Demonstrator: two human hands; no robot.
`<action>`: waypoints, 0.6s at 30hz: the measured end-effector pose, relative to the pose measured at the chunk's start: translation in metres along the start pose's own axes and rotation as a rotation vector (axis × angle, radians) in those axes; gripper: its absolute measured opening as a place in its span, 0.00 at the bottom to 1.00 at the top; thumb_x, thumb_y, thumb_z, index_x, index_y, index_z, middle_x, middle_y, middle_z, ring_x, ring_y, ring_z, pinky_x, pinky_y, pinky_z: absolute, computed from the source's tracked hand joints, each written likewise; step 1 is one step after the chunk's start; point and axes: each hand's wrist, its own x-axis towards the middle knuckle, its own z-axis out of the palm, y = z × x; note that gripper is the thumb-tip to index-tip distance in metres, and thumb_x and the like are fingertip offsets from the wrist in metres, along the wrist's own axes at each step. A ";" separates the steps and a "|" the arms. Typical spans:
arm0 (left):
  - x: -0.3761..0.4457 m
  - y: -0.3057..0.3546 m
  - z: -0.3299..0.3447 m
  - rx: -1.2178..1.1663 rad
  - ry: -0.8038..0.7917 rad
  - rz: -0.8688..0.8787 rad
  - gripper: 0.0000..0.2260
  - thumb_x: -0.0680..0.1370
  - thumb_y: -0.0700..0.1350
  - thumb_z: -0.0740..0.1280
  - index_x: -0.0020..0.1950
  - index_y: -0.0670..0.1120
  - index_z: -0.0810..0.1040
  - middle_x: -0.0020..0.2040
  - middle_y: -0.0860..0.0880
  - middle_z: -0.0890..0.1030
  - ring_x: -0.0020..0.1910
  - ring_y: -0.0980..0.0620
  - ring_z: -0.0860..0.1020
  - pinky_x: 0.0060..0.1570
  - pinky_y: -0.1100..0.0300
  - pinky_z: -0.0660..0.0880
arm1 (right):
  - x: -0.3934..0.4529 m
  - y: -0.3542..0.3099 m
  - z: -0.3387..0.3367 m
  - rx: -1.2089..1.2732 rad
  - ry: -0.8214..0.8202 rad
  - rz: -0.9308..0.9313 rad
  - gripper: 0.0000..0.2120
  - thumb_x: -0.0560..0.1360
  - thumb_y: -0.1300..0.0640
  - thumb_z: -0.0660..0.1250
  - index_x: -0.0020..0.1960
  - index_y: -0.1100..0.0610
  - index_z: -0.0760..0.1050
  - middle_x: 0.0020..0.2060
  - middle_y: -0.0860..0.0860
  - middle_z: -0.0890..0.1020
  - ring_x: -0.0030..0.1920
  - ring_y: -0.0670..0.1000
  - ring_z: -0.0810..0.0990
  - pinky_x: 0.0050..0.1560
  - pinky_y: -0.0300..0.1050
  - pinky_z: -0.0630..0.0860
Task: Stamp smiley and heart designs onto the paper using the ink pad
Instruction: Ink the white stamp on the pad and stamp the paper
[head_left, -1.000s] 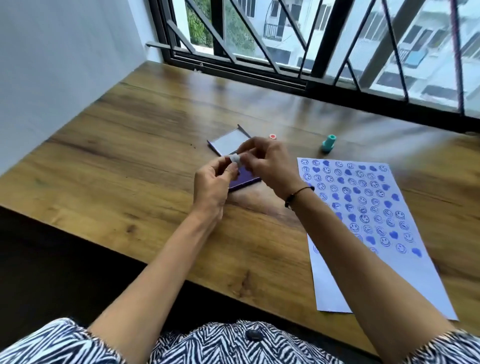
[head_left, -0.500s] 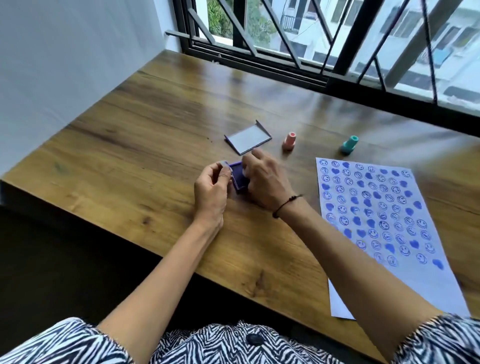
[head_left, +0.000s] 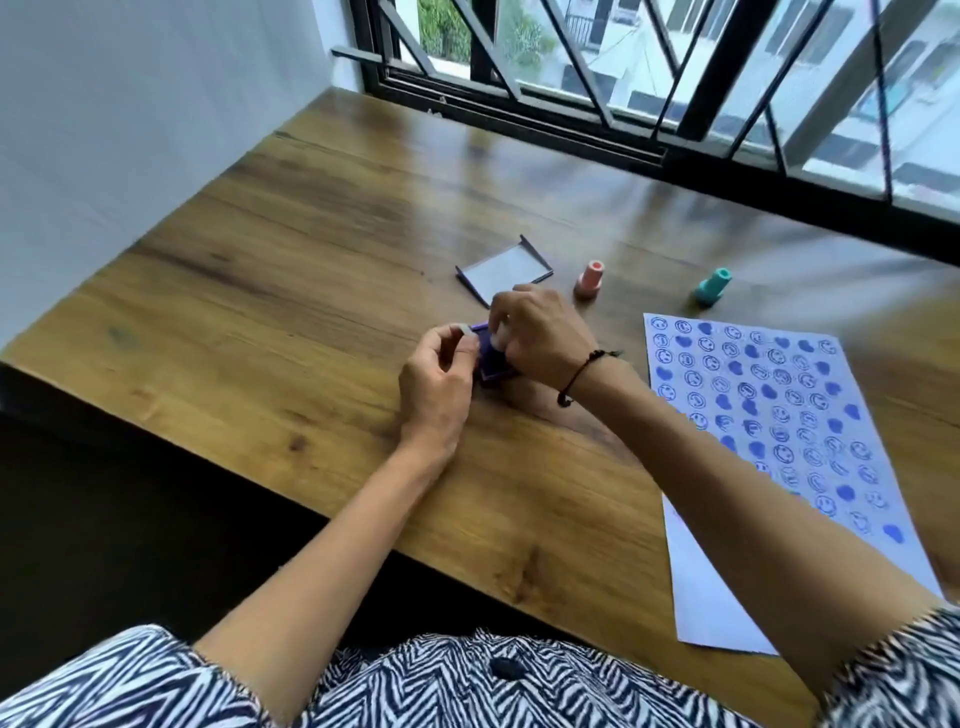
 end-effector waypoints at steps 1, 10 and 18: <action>0.000 0.000 0.000 0.003 0.004 0.002 0.04 0.69 0.52 0.64 0.42 0.55 0.77 0.43 0.45 0.81 0.45 0.43 0.80 0.52 0.41 0.77 | 0.002 0.000 0.000 0.018 0.025 -0.003 0.07 0.69 0.67 0.61 0.44 0.62 0.77 0.46 0.62 0.79 0.44 0.62 0.78 0.41 0.49 0.75; -0.003 0.004 0.000 -0.037 0.034 0.021 0.06 0.74 0.46 0.64 0.48 0.49 0.76 0.46 0.42 0.80 0.46 0.44 0.78 0.55 0.41 0.76 | -0.005 0.001 0.014 0.269 0.121 0.161 0.07 0.70 0.67 0.62 0.44 0.62 0.78 0.43 0.59 0.81 0.44 0.58 0.78 0.43 0.47 0.75; -0.045 0.022 0.048 0.093 -0.332 0.208 0.06 0.74 0.51 0.62 0.48 0.54 0.75 0.44 0.52 0.80 0.43 0.55 0.77 0.47 0.64 0.74 | -0.117 0.042 -0.021 1.008 0.722 0.661 0.10 0.69 0.65 0.70 0.37 0.50 0.77 0.30 0.53 0.78 0.23 0.41 0.70 0.26 0.33 0.68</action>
